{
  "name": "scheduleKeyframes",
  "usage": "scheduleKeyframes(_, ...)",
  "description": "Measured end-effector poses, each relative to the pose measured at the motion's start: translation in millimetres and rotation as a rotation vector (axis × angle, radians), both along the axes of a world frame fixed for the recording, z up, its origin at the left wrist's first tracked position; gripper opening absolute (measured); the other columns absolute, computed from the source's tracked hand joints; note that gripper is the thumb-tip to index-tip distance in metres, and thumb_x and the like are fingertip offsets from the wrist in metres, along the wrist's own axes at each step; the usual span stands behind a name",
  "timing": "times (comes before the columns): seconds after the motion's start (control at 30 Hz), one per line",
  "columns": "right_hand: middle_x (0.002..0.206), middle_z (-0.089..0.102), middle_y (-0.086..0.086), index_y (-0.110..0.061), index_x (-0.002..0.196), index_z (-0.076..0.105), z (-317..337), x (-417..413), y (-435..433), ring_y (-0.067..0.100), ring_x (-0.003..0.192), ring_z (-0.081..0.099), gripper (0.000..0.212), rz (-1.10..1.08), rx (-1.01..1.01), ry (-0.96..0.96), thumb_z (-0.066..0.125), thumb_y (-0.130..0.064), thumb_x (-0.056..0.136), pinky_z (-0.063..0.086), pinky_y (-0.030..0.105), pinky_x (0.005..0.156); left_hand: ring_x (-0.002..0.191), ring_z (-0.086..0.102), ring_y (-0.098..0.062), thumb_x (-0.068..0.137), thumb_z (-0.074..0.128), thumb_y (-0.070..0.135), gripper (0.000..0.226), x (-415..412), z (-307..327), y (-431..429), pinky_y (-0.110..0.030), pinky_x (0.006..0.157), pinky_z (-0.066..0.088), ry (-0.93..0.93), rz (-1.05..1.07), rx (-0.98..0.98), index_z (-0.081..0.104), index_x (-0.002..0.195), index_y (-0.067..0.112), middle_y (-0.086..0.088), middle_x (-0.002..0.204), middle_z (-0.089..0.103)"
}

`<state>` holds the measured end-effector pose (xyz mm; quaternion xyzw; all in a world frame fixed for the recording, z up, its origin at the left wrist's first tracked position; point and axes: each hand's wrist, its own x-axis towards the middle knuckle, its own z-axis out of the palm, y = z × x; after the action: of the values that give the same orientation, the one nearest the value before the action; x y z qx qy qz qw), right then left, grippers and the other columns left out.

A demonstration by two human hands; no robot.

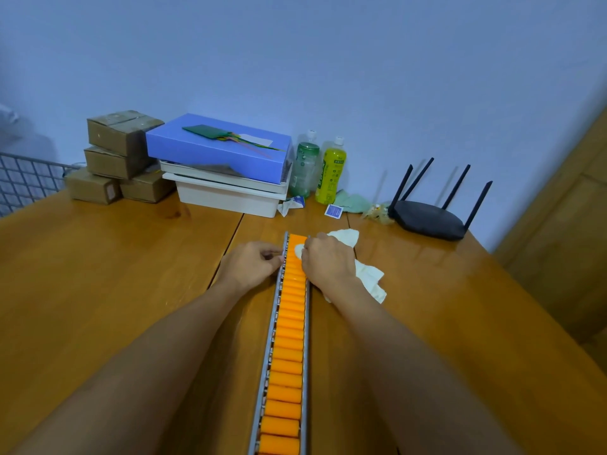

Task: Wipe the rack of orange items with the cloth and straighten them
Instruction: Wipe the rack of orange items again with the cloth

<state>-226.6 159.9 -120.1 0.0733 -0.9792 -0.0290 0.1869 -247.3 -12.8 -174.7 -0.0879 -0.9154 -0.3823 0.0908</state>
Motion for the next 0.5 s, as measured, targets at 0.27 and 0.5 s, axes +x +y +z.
scheduleKeyframes(0.27, 0.104, 0.062, 0.006, -0.01, 0.103, 0.068, 14.5, 17.3, 24.0, 0.028, 0.092, 0.063, 0.02, -0.071, 0.024, 0.022, 0.052, -0.021, 0.1, 0.036, 0.033, 0.063, 0.109, 0.062, -0.012, 0.096, 0.063, 0.047, 0.033, 1.5, 3.9, 0.9, -0.033, 0.085, 0.049, -0.009, -0.002, 0.003, 0.069, 0.127, 0.037, 0.008, 0.122, 0.071)
scheduleKeyframes(0.5, 0.105, 0.057, 0.005, -0.013, 0.103, 0.07, 24.9, 28.3, -13.9, 0.028, 0.091, 0.061, 0.021, 0.099, 0.103, 0.112, 0.055, -0.026, 0.098, 0.032, 0.035, 0.058, 0.1, 0.065, -0.012, 0.096, 0.063, 0.046, 0.03, 2.8, 4.9, 1.3, -0.031, 0.078, 0.051, -0.005, -0.003, 0.007, 0.071, 0.123, 0.037, 0.011, 0.109, 0.074)
